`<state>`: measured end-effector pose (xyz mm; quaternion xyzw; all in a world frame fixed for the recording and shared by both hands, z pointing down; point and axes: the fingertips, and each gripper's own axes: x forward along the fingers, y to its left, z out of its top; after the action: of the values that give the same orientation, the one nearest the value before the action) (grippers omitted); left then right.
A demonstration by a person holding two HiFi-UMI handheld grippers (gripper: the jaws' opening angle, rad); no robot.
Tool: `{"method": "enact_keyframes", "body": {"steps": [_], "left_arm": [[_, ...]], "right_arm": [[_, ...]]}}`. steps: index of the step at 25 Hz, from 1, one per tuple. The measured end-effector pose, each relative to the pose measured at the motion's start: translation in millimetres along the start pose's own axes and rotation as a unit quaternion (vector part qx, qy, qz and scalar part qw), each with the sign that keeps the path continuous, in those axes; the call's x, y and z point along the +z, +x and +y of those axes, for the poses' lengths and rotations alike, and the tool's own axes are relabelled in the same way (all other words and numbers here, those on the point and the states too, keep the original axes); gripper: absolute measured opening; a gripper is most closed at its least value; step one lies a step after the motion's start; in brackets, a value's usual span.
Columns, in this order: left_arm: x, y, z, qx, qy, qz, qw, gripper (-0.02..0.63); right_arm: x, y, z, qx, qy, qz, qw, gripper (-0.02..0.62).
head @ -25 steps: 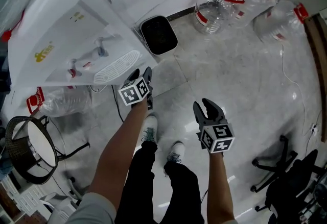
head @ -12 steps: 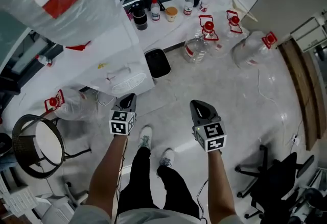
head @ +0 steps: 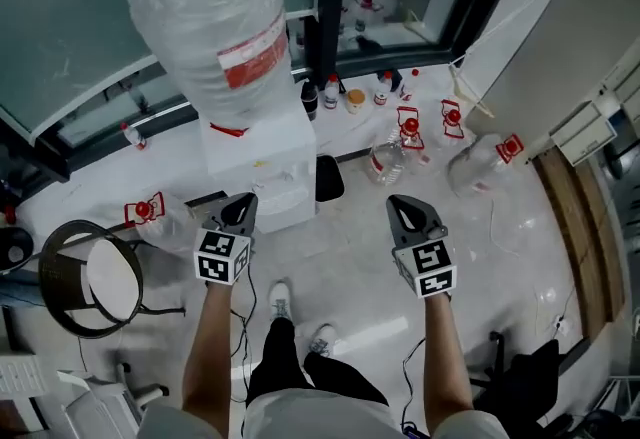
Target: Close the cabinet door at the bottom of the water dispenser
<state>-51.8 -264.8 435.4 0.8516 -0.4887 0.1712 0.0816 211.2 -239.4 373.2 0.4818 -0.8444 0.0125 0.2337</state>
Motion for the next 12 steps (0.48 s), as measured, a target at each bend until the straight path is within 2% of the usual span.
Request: {"method": "enact_keyframes", "body": {"steps": [4, 8, 12], "left_arm": [[57.8, -38.8, 13.9, 0.027, 0.062, -0.026, 0.9974, 0.026], [115.5, -71.6, 19.7, 0.037, 0.077, -0.069, 0.9940, 0.026], [161.0, -94.2, 20.9, 0.050, 0.094, -0.103, 0.9891, 0.026]], "right_arm": [[59.5, -10.1, 7.3, 0.008, -0.013, -0.042, 0.999, 0.028], [105.3, -16.4, 17.0, 0.021, -0.028, -0.060, 0.998, 0.028], [156.2, -21.4, 21.8, 0.023, -0.042, -0.113, 0.992, 0.028]]}}
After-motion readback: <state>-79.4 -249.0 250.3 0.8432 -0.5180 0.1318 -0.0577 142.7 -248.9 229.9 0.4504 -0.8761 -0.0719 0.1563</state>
